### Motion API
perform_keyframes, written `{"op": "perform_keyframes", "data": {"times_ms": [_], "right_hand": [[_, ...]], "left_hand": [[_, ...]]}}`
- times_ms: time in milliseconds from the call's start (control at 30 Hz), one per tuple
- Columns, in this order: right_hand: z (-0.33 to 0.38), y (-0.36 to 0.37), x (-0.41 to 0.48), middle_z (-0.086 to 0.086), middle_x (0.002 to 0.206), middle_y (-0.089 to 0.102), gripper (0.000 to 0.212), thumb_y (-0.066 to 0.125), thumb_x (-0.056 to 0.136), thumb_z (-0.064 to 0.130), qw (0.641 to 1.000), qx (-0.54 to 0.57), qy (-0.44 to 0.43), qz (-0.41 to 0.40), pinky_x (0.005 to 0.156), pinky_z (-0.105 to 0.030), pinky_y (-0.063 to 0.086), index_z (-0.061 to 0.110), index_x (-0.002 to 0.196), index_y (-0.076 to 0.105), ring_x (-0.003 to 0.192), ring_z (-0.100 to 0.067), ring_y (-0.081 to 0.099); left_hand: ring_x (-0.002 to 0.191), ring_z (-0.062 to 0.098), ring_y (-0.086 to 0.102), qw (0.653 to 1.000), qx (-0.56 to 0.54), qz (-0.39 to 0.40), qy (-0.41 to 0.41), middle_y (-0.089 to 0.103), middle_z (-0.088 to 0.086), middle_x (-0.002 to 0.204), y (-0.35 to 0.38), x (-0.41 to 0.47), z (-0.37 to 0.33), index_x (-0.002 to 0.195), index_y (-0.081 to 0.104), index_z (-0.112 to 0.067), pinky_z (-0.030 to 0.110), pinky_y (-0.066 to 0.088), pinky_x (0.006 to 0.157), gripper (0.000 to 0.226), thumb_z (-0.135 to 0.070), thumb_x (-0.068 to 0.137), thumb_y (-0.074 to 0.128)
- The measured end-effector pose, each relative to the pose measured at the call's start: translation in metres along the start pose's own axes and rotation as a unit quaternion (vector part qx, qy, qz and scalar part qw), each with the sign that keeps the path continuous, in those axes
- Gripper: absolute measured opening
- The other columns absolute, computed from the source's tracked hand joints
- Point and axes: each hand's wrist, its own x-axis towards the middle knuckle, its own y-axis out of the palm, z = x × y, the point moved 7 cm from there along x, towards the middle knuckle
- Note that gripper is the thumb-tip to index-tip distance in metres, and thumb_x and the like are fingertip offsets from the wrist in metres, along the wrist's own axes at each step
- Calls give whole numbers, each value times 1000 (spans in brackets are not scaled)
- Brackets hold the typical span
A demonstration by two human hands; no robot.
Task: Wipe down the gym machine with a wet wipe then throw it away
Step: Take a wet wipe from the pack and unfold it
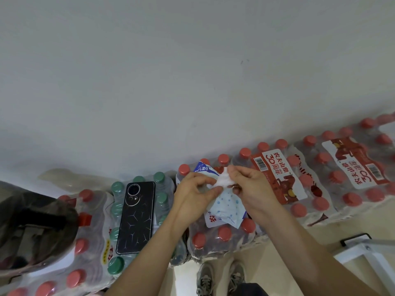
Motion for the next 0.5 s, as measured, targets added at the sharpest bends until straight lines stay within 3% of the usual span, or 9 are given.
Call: {"op": "perform_keyframes", "data": {"times_ms": [167,334,434,500], "right_hand": [[-2,-6,2,0,65,57,19,54,97,16,969,231,56,-66,42,-17,42,9,83,64,54,-7,53],[5,-29,5,6,49,46,23,51,100,17,951,284,53,-108,35,-17,37,13,78,57,37,-2,42],[11,-33,9,8,45,42,28,50,101,19,936,333,77,-80,35,-17,36,18,73,51,36,-2,38],[8,-36,9,5,62,60,19,48,102,24,939,320,96,-75,49,-20,50,17,89,60,53,-5,58]], "left_hand": [[95,6,59,998,-55,14,-3,62,-7,103,-2,1,1,87,71,-34,14,45,82,18,-18,82,76],[77,-2,57,994,-104,-11,-22,63,-13,89,-3,-7,5,113,61,-31,14,47,69,36,-8,86,69],[83,0,61,997,-61,-28,-31,67,-14,90,-4,-4,7,96,66,-26,26,53,80,18,-15,84,72],[83,-3,58,999,18,-31,10,65,-17,84,-3,-6,1,82,63,-29,29,50,82,13,-23,82,74]]}}
